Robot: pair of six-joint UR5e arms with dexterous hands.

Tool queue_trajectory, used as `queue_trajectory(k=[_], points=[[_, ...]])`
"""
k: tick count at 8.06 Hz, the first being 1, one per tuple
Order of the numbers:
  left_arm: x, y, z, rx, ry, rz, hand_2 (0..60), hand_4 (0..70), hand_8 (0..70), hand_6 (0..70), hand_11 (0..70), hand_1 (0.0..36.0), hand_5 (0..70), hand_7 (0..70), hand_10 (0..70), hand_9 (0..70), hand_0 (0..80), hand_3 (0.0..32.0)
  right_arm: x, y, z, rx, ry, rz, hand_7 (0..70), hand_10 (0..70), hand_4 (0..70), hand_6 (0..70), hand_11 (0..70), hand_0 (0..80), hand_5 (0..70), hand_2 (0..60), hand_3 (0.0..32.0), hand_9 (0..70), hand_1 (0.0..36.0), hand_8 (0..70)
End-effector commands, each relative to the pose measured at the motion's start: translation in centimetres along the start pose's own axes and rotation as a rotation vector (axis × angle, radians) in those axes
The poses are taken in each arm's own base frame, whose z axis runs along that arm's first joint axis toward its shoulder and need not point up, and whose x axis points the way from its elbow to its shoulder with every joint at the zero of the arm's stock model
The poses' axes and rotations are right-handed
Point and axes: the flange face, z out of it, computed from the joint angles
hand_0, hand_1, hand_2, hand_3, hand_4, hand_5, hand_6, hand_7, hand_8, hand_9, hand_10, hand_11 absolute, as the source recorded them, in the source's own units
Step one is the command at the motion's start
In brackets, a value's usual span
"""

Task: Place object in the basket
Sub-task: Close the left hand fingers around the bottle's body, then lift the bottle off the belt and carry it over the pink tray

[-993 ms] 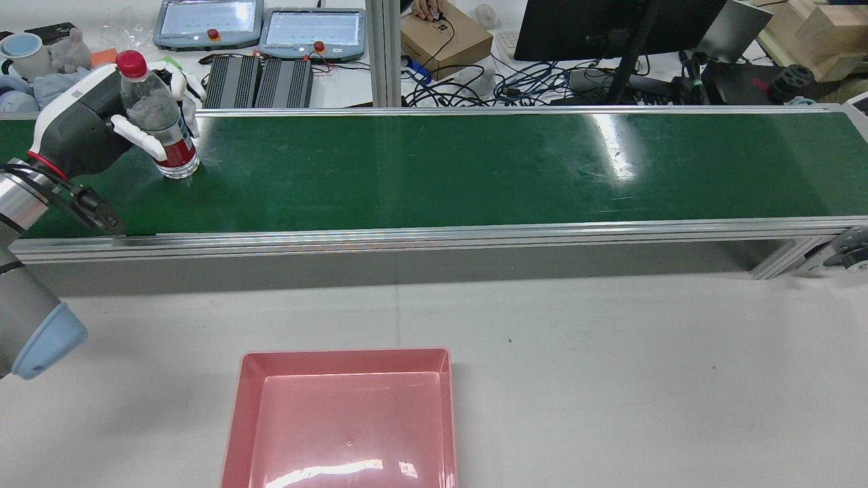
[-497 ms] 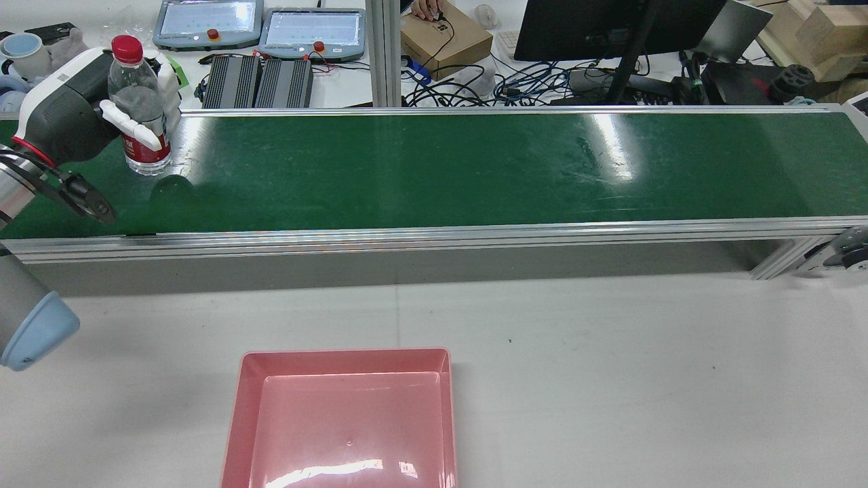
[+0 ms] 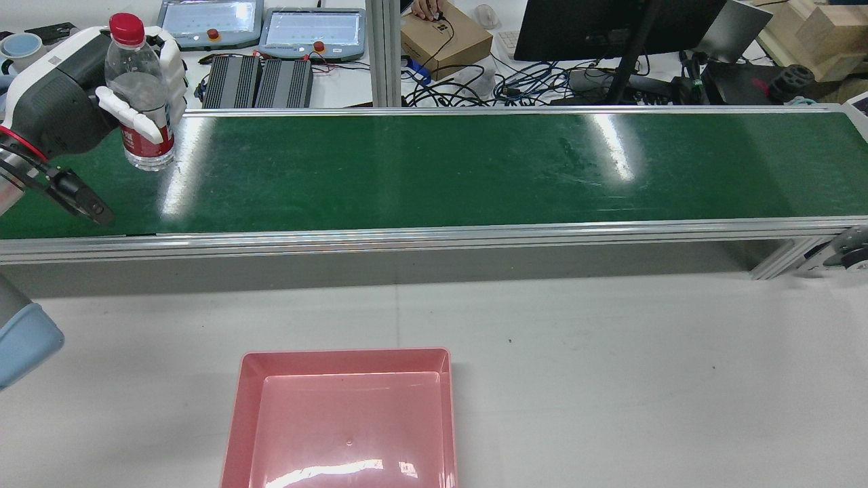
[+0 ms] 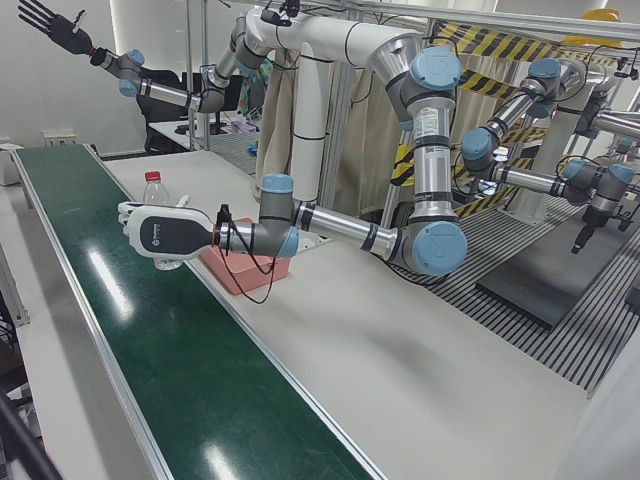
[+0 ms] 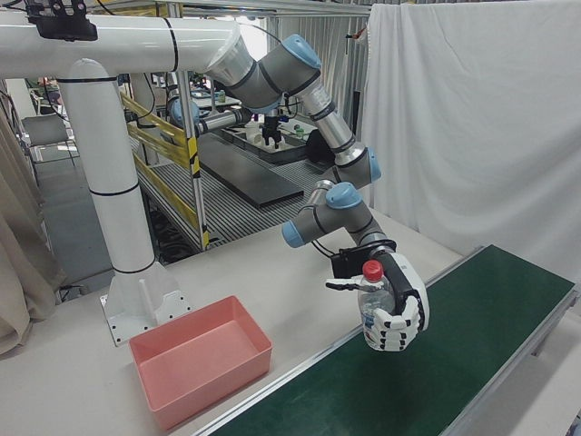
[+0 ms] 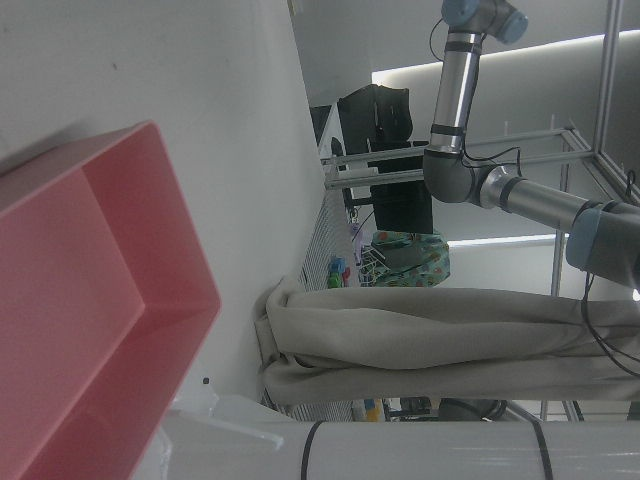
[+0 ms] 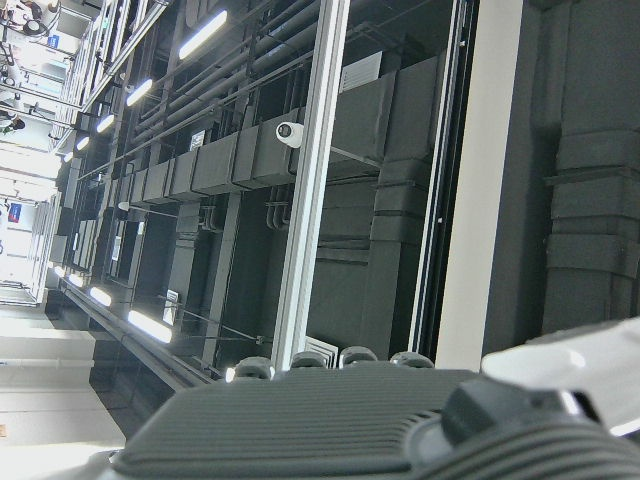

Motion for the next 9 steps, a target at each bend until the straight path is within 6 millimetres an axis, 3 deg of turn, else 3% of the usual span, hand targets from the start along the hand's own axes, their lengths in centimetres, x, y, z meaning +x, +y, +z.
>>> queue_trajectory(k=[1,3,4,5,7,9], points=[[1.6,7.1,-3.1,-0.011,-0.032,0.056,0.0,38.6,70.0,48.7,70.0,6.8,70.0,65.3,58.9,70.0,80.0,0.0,0.0,0.0,0.0,-0.001,0.0,0.0,0.0,0.0,0.0,0.0,0.0,0.0,0.0,0.0,0.0,0.0,0.0,0.0],[-0.4,9.7,-4.3,-0.026,-0.087,0.058,0.0,32.4,70.0,44.4,70.0,7.3,70.0,59.8,55.8,70.0,80.0,0.0,-0.1,0.0,0.0,0.001,-0.001,-0.001,0.0,0.0,0.0,0.0,0.0,0.0,0.0,0.0,0.0,0.0,0.0,0.0],[-2.7,10.7,-4.6,-0.043,-0.126,0.046,0.0,30.5,70.0,42.5,70.0,7.2,69.6,58.1,54.7,70.0,78.1,0.0,-0.1,0.0,0.0,-0.001,-0.001,-0.001,0.0,0.0,0.0,0.0,0.0,0.0,0.0,0.0,0.0,0.0,0.0,0.0],[-4.7,12.7,-5.6,-0.063,-0.173,0.061,0.0,28.2,68.6,39.6,70.0,7.7,68.1,54.5,54.1,70.0,79.3,0.0,-0.1,0.0,0.0,-0.001,-0.001,-0.001,0.0,0.0,0.0,0.0,0.0,0.0,0.0,0.0,0.0,0.0,0.0,0.0],[-6.2,18.5,-8.9,-0.13,-0.237,0.081,0.0,27.3,67.1,37.7,70.0,8.5,67.8,52.3,53.4,70.0,80.0,0.0,0.0,0.0,0.0,0.001,0.0,0.0,0.0,0.0,0.0,0.0,0.0,0.0,0.0,0.0,0.0,0.0,0.0,0.0],[-8.6,21.1,-11.1,-0.137,-0.266,0.056,0.0,28.1,66.5,37.4,70.0,9.1,69.2,52.2,52.6,70.0,80.0,0.0,-0.1,0.0,0.0,-0.001,-0.001,-0.001,0.0,0.0,0.0,0.0,0.0,0.0,0.0,0.0,0.0,0.0,0.0,0.0]])
